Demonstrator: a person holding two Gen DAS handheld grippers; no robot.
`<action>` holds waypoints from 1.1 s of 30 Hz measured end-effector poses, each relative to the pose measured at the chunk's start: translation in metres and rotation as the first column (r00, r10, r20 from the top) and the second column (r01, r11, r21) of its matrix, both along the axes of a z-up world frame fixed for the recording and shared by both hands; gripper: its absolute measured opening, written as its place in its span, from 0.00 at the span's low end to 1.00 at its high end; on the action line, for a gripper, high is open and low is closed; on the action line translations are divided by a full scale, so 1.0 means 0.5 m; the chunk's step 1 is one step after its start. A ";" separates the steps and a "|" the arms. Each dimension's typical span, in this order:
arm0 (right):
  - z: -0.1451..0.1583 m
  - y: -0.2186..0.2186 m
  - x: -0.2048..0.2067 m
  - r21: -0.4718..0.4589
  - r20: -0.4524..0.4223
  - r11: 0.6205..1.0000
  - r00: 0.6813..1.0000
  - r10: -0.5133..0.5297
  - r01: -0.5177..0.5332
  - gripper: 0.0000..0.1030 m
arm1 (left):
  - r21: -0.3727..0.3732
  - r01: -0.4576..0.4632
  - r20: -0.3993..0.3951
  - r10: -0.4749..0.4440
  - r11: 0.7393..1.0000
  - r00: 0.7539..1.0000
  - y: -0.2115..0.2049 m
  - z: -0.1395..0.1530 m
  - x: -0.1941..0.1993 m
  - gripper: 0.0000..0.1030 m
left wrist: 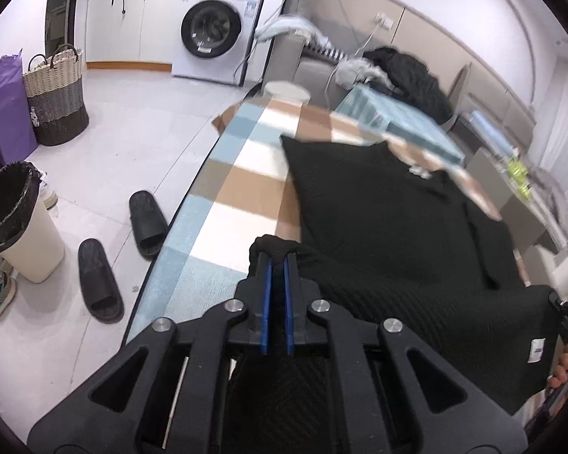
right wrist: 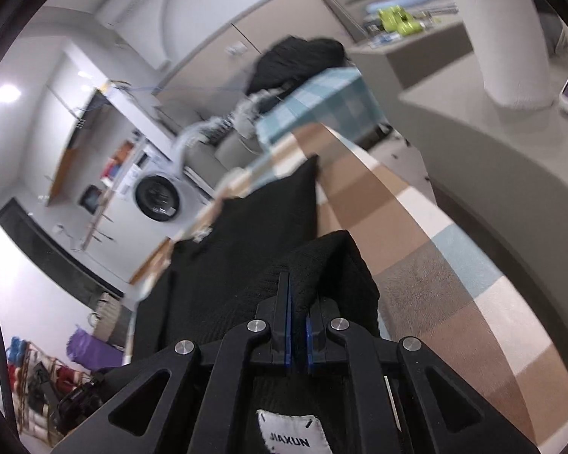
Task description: Fold small clothes
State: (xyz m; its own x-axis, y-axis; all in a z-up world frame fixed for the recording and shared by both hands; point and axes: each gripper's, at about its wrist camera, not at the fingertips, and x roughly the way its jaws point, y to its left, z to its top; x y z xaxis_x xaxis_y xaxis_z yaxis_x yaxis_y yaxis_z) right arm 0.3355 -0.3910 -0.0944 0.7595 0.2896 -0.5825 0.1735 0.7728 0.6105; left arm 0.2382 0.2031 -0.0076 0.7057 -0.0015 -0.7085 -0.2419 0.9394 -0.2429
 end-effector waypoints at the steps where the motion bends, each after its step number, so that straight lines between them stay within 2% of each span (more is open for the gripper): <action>1: -0.017 -0.002 0.018 -0.004 -0.038 1.000 0.999 0.003 -0.003 0.11 | 0.011 0.000 -0.035 0.000 1.000 0.999 -0.001 -0.013 0.013 0.04; 2: -0.026 -0.004 0.028 -0.003 -0.070 1.000 0.998 0.004 -0.004 0.13 | 0.012 0.009 -0.065 -0.008 1.000 0.998 -0.002 -0.024 0.020 0.05; 3: -0.036 -0.008 0.034 0.006 -0.102 1.000 0.995 0.016 -0.015 0.18 | 0.008 0.013 -0.083 -0.012 1.000 0.996 -0.001 -0.034 0.025 0.11; 4: -0.043 -0.014 0.031 0.016 -0.111 1.000 0.994 0.020 -0.019 0.26 | -0.004 0.017 -0.094 -0.017 1.000 0.995 0.001 -0.041 0.019 0.15; 5: -0.045 -0.019 0.024 0.013 -0.110 1.000 0.994 0.018 -0.017 0.31 | -0.007 0.018 -0.095 -0.019 1.000 0.995 0.001 -0.048 0.016 0.23; 6: -0.043 -0.024 0.007 -0.005 -0.098 1.000 0.995 0.009 -0.010 0.42 | -0.007 0.016 -0.097 -0.017 1.000 0.995 0.002 -0.054 0.006 0.36; 8: -0.043 -0.028 -0.021 -0.041 -0.084 0.999 0.996 -0.004 0.001 0.47 | -0.014 0.010 -0.098 -0.012 1.000 0.995 0.007 -0.066 -0.009 0.52; 9: -0.045 -0.030 -0.027 -0.051 -0.087 0.999 0.996 0.000 -0.004 0.48 | -0.023 0.010 -0.097 -0.012 1.000 0.995 0.009 -0.070 -0.014 0.53; 14: -0.067 -0.018 -0.010 -0.047 -0.141 0.998 0.989 0.043 -0.050 0.48 | -0.115 0.021 -0.135 -0.036 0.993 0.990 0.018 -0.096 0.001 0.53; 20: -0.070 0.014 0.033 -0.081 -0.150 0.996 0.988 0.031 -0.043 0.48 | -0.098 0.027 -0.145 -0.041 0.995 0.989 0.002 -0.099 0.034 0.53; 21: -0.073 0.016 0.041 -0.081 -0.158 0.996 0.987 0.030 -0.044 0.48 | -0.092 0.031 -0.147 -0.044 0.995 0.988 -0.002 -0.098 0.039 0.46; 22: -0.076 0.019 0.048 -0.076 -0.161 0.996 0.987 0.030 -0.043 0.42 | -0.098 0.044 -0.144 -0.058 0.994 0.988 -0.007 -0.099 0.044 0.38; 23: -0.076 0.021 0.051 -0.078 -0.159 0.996 0.987 0.036 -0.049 0.39 | -0.104 0.055 -0.142 -0.070 0.993 0.987 -0.013 -0.099 0.048 0.25; 24: -0.076 0.024 0.054 -0.086 -0.158 0.995 0.986 0.044 -0.058 0.33 | -0.094 0.061 -0.136 -0.073 0.994 0.988 -0.019 -0.098 0.050 0.18; 28: -0.077 0.038 0.055 -0.116 -0.164 0.988 0.983 0.082 -0.102 0.17 | 0.004 0.084 -0.135 -0.083 0.996 0.987 -0.050 -0.086 0.042 0.10; 33: -0.072 0.036 0.034 -0.119 -0.171 0.987 0.981 0.091 -0.112 0.14 | 0.012 0.095 -0.131 -0.093 0.995 0.987 -0.051 -0.076 -0.004 0.08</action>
